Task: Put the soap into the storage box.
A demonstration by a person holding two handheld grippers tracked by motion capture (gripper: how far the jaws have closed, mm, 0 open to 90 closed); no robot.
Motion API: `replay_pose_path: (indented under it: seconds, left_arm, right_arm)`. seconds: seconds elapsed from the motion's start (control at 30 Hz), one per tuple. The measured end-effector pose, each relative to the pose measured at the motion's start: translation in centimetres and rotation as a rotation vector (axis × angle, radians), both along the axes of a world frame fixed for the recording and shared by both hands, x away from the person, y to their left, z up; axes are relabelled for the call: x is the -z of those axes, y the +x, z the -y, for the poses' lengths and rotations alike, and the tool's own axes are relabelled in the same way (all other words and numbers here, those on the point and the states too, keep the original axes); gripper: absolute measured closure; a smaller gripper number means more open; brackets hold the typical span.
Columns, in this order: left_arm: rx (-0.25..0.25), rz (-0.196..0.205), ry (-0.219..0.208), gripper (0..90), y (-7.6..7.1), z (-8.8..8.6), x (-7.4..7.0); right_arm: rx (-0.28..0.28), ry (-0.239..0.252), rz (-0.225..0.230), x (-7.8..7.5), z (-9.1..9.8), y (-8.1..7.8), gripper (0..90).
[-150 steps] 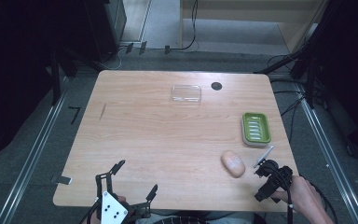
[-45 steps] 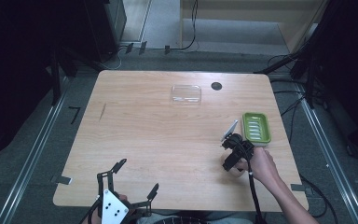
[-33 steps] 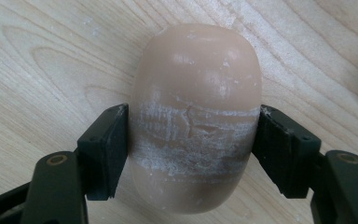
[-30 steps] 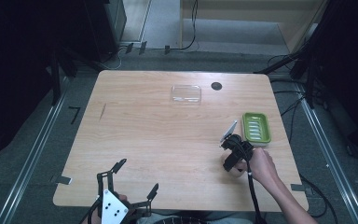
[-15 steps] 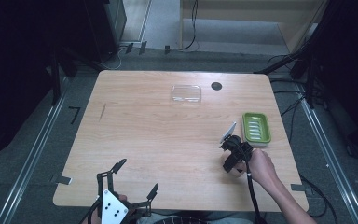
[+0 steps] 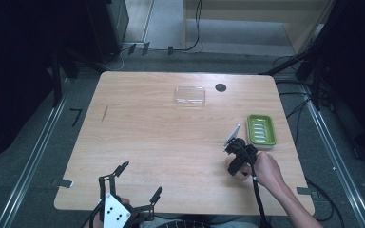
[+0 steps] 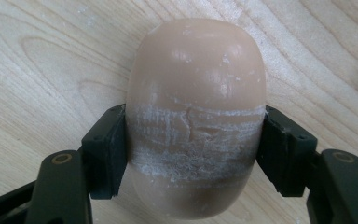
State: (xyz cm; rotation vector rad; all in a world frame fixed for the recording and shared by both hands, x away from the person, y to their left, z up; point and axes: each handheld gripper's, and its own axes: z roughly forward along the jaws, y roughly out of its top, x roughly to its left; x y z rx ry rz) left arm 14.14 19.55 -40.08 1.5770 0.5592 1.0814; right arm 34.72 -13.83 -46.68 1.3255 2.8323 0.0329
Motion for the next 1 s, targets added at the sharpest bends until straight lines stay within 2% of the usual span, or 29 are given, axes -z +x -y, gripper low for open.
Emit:
replay_pose_path:
  seconds: [0.37,1.0]
  left_arm:
    - [-0.001,0.0,-0.001,0.0,0.0,0.0,0.0]
    - [0.0,0.001,-0.001,0.0,0.0,0.0,0.0]
  right_arm:
    - [-0.011,0.001,0.01,-0.9,0.3,-0.2,33.7]
    - [-0.005,-0.007,0.01,-1.7,1.6,-0.3,33.7]
